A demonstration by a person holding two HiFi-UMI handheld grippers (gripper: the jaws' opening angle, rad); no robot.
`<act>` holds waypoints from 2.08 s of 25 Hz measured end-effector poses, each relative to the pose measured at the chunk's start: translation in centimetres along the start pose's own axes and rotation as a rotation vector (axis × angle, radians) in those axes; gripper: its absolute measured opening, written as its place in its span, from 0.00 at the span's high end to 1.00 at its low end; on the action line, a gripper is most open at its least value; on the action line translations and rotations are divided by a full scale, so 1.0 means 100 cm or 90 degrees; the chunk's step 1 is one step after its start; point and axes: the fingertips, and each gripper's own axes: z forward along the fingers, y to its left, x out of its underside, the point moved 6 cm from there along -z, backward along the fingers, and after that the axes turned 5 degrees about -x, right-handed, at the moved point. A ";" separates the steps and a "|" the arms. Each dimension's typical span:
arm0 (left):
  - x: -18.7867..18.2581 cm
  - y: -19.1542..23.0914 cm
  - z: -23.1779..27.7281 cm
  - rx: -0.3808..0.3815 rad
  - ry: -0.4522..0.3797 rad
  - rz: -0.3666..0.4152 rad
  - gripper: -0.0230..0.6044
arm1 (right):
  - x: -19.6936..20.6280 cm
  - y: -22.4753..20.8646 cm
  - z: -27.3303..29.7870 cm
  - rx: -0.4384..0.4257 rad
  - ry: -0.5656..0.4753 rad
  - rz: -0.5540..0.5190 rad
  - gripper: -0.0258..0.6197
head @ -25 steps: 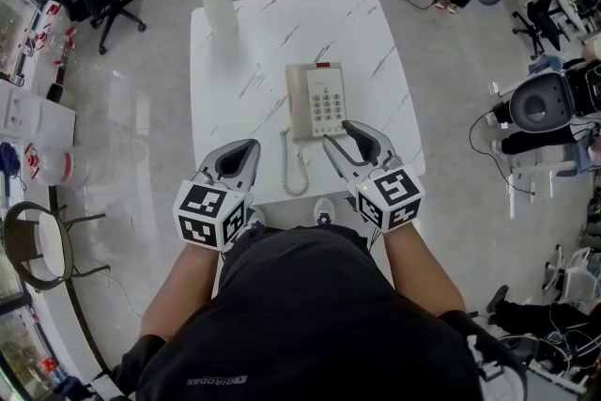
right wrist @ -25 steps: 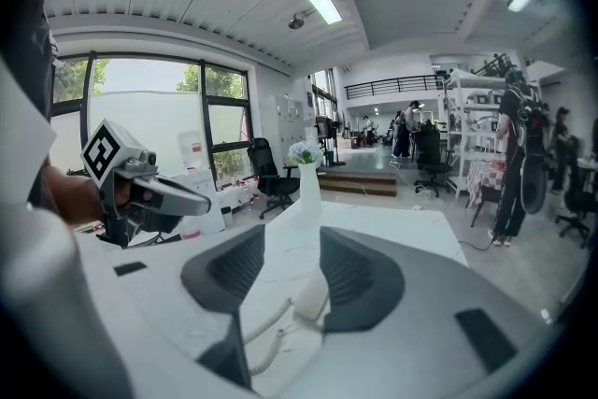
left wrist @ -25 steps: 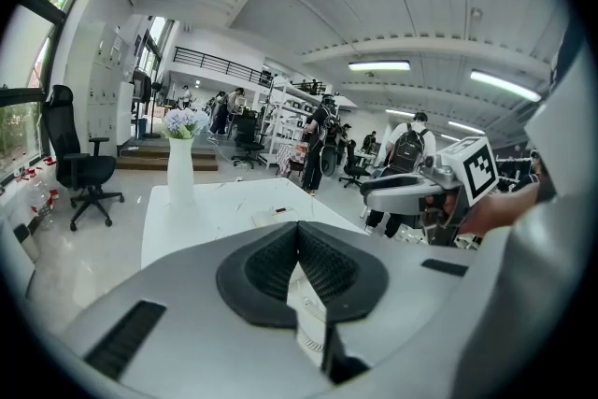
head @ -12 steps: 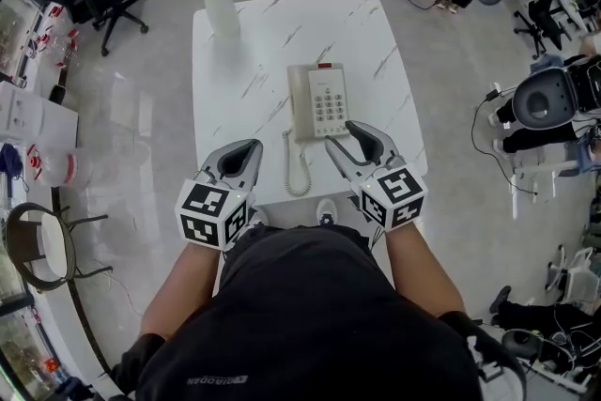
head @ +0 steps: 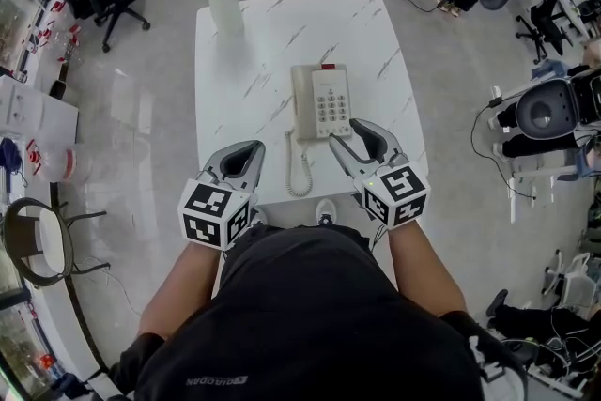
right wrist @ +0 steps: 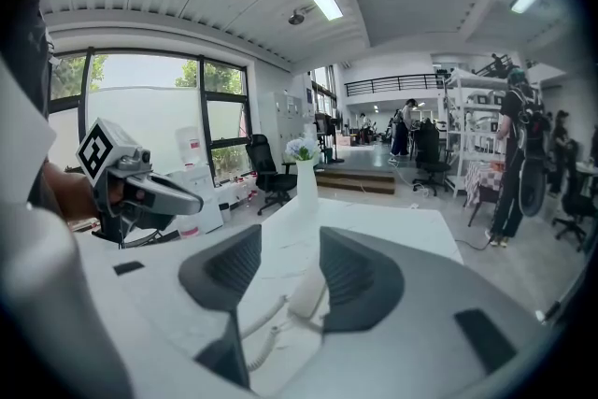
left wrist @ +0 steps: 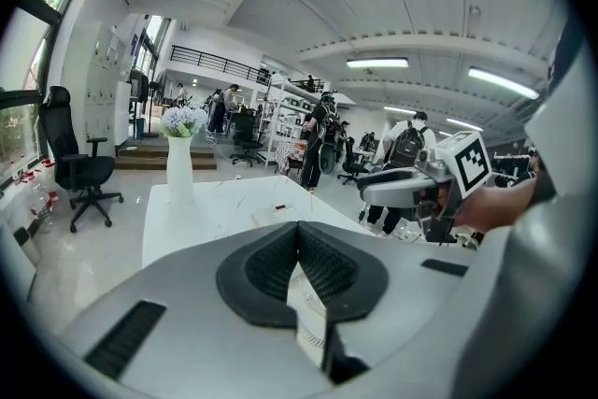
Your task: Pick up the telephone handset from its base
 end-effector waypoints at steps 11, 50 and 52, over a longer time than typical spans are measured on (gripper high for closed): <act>0.016 0.015 -0.013 -0.024 -0.001 -0.029 0.96 | 0.000 -0.009 0.033 0.017 0.027 -0.006 0.66; 0.058 0.112 -0.049 -0.114 0.011 -0.120 0.96 | 0.092 -0.073 0.219 0.169 0.247 0.124 0.62; 0.057 0.112 -0.048 -0.115 0.012 -0.122 0.96 | 0.092 -0.075 0.222 0.173 0.254 0.133 0.61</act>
